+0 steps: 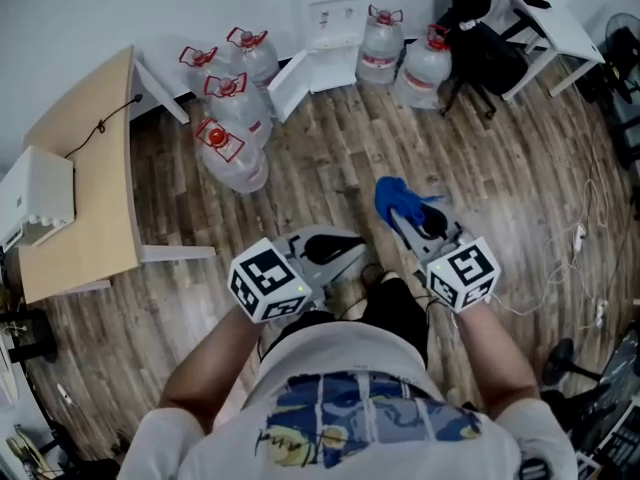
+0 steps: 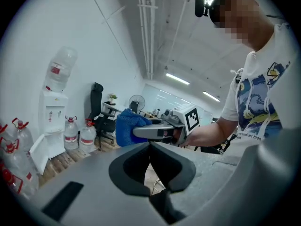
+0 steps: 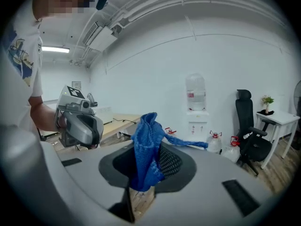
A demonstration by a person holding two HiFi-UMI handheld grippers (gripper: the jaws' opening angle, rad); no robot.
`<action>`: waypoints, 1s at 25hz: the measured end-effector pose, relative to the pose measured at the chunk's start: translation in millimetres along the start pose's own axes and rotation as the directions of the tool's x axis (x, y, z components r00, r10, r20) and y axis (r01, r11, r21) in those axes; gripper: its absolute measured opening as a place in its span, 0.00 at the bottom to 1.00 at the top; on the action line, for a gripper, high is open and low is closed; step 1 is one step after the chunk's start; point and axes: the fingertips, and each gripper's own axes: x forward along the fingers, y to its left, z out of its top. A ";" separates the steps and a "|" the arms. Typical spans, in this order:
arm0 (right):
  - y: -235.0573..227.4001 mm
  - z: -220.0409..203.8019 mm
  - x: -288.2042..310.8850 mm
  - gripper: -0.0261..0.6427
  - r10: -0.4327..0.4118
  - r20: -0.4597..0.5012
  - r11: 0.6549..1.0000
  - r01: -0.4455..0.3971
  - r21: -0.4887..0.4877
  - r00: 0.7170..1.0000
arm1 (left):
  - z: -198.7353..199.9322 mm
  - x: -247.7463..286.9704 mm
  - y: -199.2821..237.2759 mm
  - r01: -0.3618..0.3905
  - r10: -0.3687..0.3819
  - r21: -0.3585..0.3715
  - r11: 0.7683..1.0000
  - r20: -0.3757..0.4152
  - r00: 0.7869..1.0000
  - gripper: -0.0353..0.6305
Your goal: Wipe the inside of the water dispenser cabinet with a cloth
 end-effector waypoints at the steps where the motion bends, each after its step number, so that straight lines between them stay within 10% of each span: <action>1: 4.5 2.2 6.7 0.16 -0.006 -0.001 1.000 0.006 0.000 1.000 | -0.9 -4.1 2.2 0.008 -0.008 0.000 1.000 -0.002 1.000 0.06; 10: -43.5 20.4 71.3 0.17 -0.046 0.013 0.999 0.046 0.000 0.999 | 10.1 20.7 33.6 0.071 -0.071 -0.002 0.997 -0.012 0.997 0.06; 25: -261.8 51.3 217.1 0.17 0.051 -0.016 0.995 -0.052 -0.080 0.999 | 96.6 182.2 188.6 0.089 -0.090 -0.012 0.996 -0.062 0.994 0.06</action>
